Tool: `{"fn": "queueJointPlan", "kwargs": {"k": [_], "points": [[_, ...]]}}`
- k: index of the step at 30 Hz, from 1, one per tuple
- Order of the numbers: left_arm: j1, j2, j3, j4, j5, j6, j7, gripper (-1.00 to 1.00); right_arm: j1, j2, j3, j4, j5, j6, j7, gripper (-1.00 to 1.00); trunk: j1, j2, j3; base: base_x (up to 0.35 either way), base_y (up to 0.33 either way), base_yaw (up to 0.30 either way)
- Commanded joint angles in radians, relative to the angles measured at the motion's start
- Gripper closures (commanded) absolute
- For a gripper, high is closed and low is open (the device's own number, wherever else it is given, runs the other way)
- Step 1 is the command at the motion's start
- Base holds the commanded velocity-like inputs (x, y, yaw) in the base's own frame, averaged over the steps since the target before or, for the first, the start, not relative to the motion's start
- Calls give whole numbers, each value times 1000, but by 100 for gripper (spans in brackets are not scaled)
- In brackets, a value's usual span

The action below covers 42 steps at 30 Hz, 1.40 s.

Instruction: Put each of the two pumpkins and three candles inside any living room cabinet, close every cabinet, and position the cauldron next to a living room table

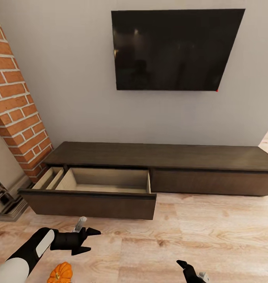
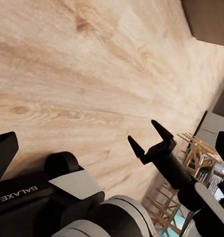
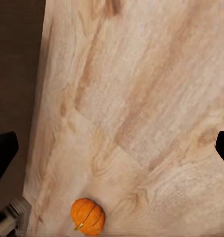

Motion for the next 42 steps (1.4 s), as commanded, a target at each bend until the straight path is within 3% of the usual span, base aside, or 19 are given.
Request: {"fn": "queueJointPlan", "kwargs": {"k": [1,6,9,16,24,30,42], "points": [[0,0,0,0,-1,0,0,-100,0,0,3,0,1,0,-3,-100,0,0,0,0,0,249],[0,0,0,0,0,0,-1,-100,-1,1,69,0,5,-4,-16,-100,0,0,0,0,0,278],[0,1,0,0,1,0,-1,-100,-1,1,88,0,6,-6,-18,-100,0,0,0,0,0,290],[0,0,0,0,2,0,-1,-100,-1,2,95,0,6,-7,-18,-100,0,0,0,0,0,292],[0,0,-1,0,0,0,-1,-100,-1,0,92,1,3,-48,-4,-100,-31,56,25,0,0,268],[0,0,-1,0,-1,0,-1,-100,-1,0,90,1,3,-55,-3,-100,-54,98,44,0,0,48],[0,1,-2,0,2,0,-8,-100,0,1,97,1,4,-59,-12,-100,-54,98,44,0,0,3]]}}
